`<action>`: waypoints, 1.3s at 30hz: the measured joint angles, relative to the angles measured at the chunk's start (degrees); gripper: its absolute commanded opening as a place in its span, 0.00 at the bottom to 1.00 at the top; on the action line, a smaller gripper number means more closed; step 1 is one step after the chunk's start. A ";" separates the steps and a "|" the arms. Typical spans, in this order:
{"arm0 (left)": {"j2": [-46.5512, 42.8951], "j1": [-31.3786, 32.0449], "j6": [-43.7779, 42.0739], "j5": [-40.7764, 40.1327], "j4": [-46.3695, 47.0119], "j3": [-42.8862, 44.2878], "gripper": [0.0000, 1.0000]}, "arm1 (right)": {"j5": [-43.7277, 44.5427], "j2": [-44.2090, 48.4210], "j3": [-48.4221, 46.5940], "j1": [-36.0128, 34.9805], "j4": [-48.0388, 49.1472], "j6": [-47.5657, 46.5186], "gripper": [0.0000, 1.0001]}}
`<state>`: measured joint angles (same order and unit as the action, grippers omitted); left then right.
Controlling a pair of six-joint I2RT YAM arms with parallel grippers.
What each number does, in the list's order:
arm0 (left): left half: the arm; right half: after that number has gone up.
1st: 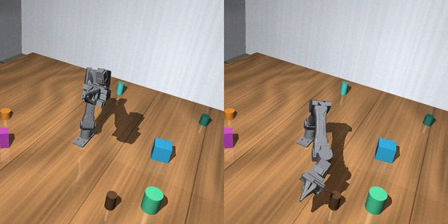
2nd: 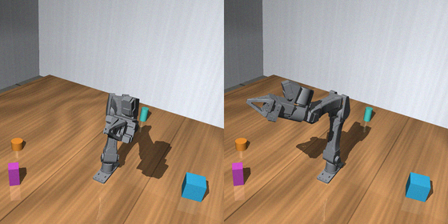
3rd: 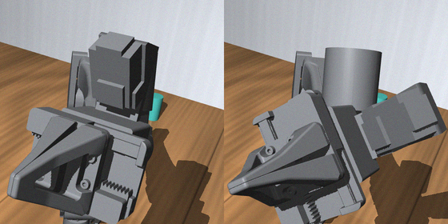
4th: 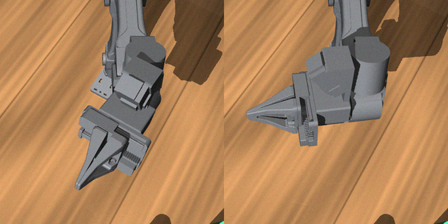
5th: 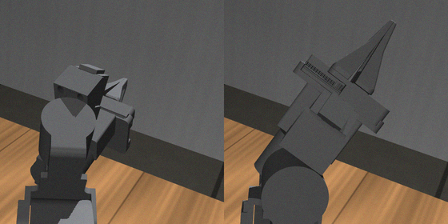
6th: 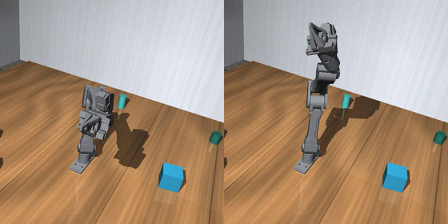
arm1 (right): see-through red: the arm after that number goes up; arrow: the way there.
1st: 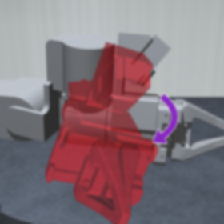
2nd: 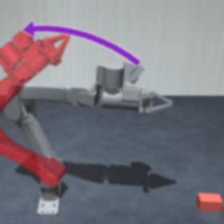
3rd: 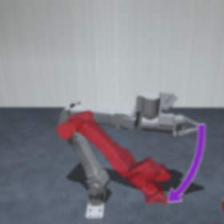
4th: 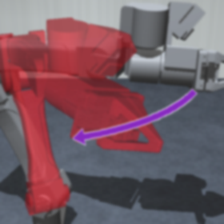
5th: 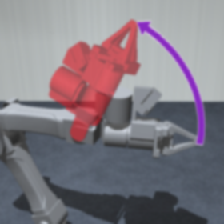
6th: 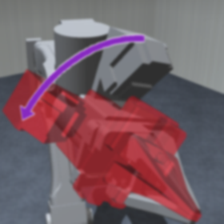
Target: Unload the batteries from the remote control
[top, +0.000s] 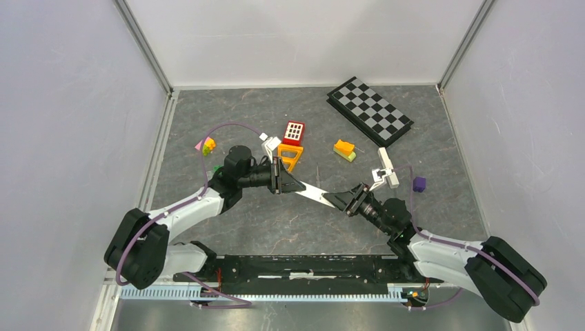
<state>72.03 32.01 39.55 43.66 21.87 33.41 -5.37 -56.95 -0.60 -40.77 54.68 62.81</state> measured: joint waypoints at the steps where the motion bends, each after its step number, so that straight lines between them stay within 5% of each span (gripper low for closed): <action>1: 0.00 0.02 -0.02 -0.04 -0.44 0.00 0.02 | -0.04 0.28 0.00 0.00 -0.55 -0.07 0.47; 11: -0.42 0.81 -1.42 -1.64 -3.08 0.09 0.02 | -0.24 2.49 0.00 -0.11 -5.40 -1.36 0.54; 14: -0.42 0.83 -1.73 -2.19 -3.63 0.09 0.02 | 0.28 2.60 0.00 0.02 -7.04 -2.34 0.41; 23: -0.39 0.39 -2.47 -3.04 -4.83 0.39 0.02 | 0.35 3.78 -0.15 0.63 -9.38 -3.08 0.34; 32: -0.31 0.37 -3.65 -7.65 -7.19 0.70 0.02 | 5.29 6.62 -5.60 1.16 -26.36 -10.23 0.14; 35: 0.28 0.37 -3.63 -7.63 -6.86 0.70 0.02 | 5.66 7.76 -5.92 1.27 -28.48 -11.21 0.43; 39: 1.22 0.37 -3.61 -7.61 -6.75 0.70 0.02 | 5.31 7.85 -6.32 1.46 -30.18 -11.67 0.58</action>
<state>73.25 32.38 35.94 36.05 15.11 34.11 -0.05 -49.10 -6.92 -39.31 24.49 51.13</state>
